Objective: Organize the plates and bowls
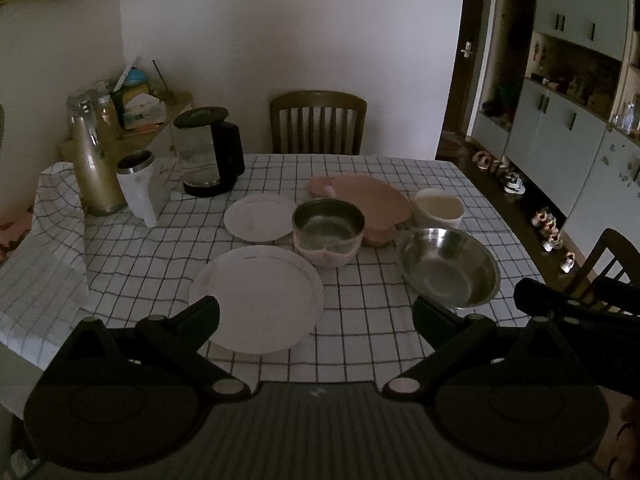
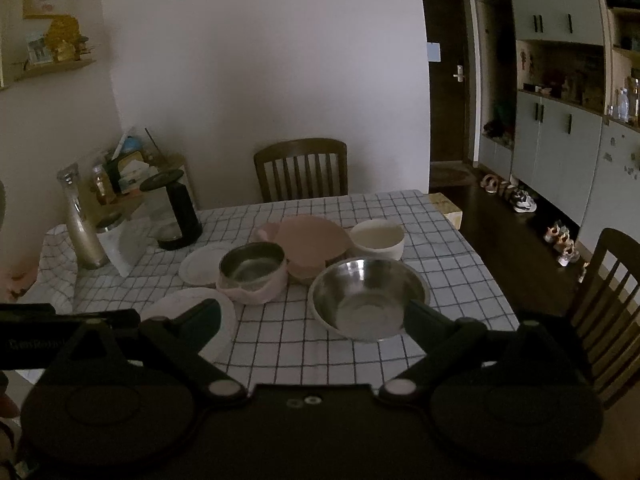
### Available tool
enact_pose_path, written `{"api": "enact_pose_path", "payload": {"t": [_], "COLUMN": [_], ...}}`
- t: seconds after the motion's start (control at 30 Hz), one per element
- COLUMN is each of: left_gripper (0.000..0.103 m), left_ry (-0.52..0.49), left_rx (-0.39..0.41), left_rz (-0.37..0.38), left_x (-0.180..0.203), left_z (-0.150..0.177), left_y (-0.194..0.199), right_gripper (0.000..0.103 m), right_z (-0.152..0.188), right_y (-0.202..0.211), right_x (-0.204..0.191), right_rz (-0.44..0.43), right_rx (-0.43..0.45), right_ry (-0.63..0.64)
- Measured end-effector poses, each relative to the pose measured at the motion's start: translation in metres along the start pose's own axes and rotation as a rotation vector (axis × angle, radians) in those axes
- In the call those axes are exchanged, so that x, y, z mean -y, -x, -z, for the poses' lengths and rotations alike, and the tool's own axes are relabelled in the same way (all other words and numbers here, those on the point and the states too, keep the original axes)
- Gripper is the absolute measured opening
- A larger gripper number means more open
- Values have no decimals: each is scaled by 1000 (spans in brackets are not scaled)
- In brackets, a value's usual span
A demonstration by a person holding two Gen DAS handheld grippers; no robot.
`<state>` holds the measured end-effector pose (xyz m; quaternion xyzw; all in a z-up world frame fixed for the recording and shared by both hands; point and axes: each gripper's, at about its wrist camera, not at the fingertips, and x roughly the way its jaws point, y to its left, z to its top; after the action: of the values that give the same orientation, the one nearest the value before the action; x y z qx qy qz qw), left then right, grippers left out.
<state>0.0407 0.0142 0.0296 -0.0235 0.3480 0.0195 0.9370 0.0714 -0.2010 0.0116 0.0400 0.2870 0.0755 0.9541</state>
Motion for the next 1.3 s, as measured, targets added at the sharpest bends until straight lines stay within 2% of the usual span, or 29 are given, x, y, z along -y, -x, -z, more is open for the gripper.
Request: {"api": "enact_pose_path", "payload": {"t": [0.27, 0.43, 0.5, 0.73, 0.93, 1.0, 1.03, 1.1, 1.13, 1.2, 1.3], "left_gripper": [103, 103, 103, 102, 88, 79, 76, 70, 67, 55, 50], "left_ry": [18, 43, 41, 33, 49, 50, 50, 50, 49, 51, 51], "left_rx": [-10, -45, -54, -138, -232, -253, -264, -285, -290, -309, -326], "left_rz": [30, 20, 0, -39, -14, -20, -17, -1, 0, -7, -3], "left_x": [-46, -81, -95, -142, -166, -174, -175, -179, -180, -182, -184], "left_z": [-12, -17, -17, -9, 0, 1, 2, 3, 3, 4, 6], "left_y": [-46, -87, -105, -176, -225, -237, -242, -250, -254, -260, -266], "right_gripper": [99, 98, 92, 83, 71, 65, 63, 51, 50, 49, 40], "right_z": [-7, -4, -2, 11, 24, 28, 30, 32, 33, 36, 41], "right_y": [-49, -93, -112, -180, -230, -243, -249, -261, -265, -272, -280], "right_x": [-29, -48, -56, -83, -101, -105, -106, -106, -107, -107, -111], "right_rz": [-15, -19, -20, -38, -53, -58, -63, -63, -65, -73, -79], "right_rx": [-26, -82, -107, -222, -320, -345, -362, -399, -411, -431, -464], "right_ry": [50, 90, 104, 160, 179, 182, 177, 149, 136, 116, 115]}}
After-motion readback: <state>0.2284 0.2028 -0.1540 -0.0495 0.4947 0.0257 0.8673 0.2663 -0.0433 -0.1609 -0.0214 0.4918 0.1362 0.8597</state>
